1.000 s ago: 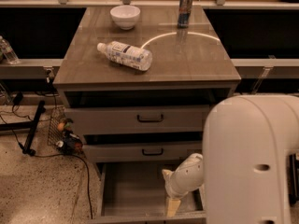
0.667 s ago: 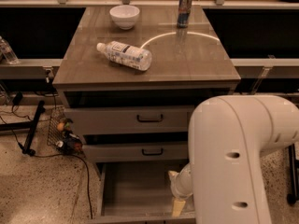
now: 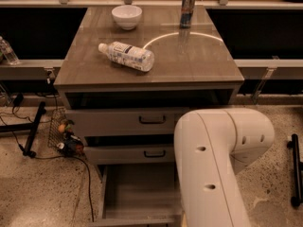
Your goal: Close bottom drawer
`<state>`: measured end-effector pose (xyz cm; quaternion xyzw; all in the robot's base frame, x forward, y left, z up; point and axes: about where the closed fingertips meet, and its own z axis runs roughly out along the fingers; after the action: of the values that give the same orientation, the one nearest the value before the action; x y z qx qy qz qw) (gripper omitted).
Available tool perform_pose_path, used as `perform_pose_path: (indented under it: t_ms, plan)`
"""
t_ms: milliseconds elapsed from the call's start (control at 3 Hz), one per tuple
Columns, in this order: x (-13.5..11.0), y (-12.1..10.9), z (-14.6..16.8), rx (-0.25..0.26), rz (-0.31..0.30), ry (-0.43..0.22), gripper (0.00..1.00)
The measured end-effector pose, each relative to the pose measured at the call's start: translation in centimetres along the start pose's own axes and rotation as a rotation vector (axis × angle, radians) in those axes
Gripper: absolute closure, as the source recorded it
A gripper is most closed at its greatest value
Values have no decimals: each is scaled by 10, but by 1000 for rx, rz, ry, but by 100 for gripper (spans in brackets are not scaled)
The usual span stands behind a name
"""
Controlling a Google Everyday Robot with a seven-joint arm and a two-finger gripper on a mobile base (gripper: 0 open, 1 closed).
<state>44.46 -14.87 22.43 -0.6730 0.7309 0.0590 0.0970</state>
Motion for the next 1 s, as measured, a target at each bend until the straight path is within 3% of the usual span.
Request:
perform_pose_path:
  t_ms: [333, 1000]
  plan:
    - [8, 11, 28, -10, 22, -17, 4]
    - [-4, 4, 47, 12, 24, -62, 44]
